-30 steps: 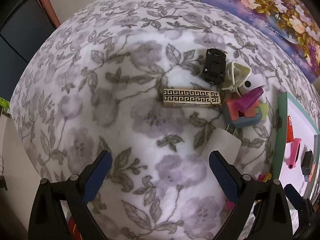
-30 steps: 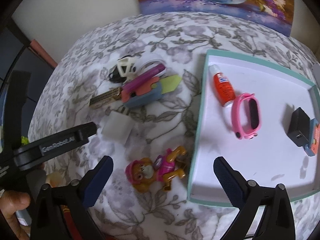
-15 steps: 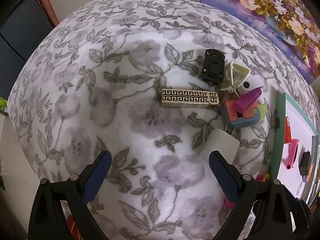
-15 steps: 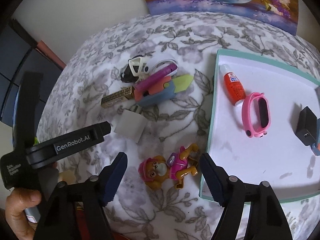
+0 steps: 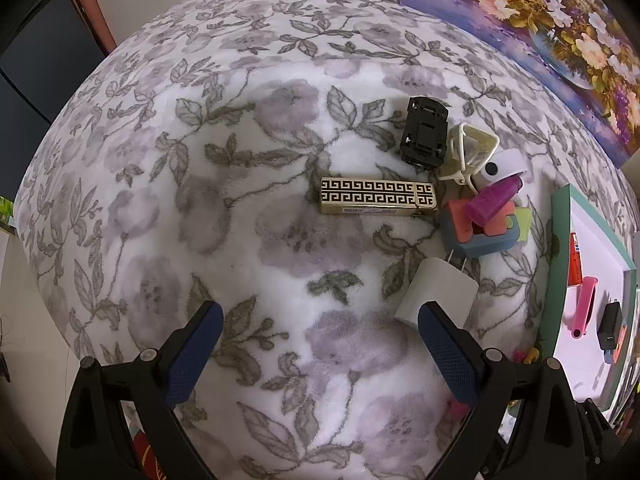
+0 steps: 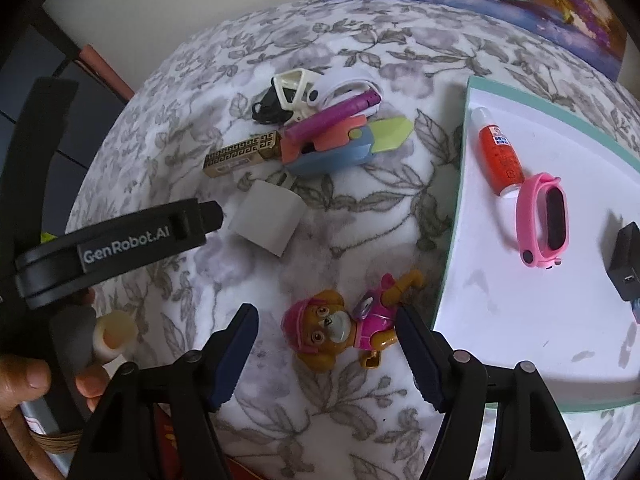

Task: Organize rigid objects
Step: 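Move the left tool to the white cube adapter while the right approaches the dog figure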

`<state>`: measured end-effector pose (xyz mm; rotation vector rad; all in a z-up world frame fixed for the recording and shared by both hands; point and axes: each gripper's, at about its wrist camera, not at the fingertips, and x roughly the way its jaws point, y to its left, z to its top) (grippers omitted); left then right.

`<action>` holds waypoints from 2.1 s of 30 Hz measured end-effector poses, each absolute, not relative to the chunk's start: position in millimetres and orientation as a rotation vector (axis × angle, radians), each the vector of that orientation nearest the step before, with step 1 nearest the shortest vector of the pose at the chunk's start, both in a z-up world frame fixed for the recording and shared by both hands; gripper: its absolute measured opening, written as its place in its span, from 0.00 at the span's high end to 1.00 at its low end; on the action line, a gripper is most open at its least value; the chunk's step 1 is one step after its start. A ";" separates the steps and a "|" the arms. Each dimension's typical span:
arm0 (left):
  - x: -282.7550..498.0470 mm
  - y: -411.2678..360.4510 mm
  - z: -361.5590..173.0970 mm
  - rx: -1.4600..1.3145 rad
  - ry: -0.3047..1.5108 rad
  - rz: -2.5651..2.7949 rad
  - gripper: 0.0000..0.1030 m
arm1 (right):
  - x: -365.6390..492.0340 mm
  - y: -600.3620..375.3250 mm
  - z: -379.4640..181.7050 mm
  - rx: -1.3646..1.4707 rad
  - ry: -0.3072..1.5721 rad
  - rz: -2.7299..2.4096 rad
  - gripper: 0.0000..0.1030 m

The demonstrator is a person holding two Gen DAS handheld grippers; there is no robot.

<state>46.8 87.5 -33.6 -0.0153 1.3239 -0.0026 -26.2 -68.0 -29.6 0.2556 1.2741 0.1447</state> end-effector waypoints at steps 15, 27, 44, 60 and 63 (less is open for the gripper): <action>46.7 87.3 -34.8 -0.009 1.326 -0.002 0.05 | -21.5 -48.5 -37.3 0.015 1.299 0.120 0.28; 46.8 86.2 -37.0 -0.006 1.333 -0.004 0.05 | -22.2 -36.9 -42.3 -0.107 1.289 0.136 0.29; 50.6 78.2 -40.9 -0.023 1.336 -0.016 0.05 | -12.9 -55.7 -29.8 0.079 1.211 0.139 0.45; 63.6 45.1 -47.6 -0.006 1.346 -0.180 0.05 | -4.2 -60.7 -30.0 0.117 1.193 0.130 0.46; 64.9 35.1 -50.8 0.027 1.349 -0.200 0.08 | -3.9 -60.3 -30.2 0.117 1.194 0.131 0.46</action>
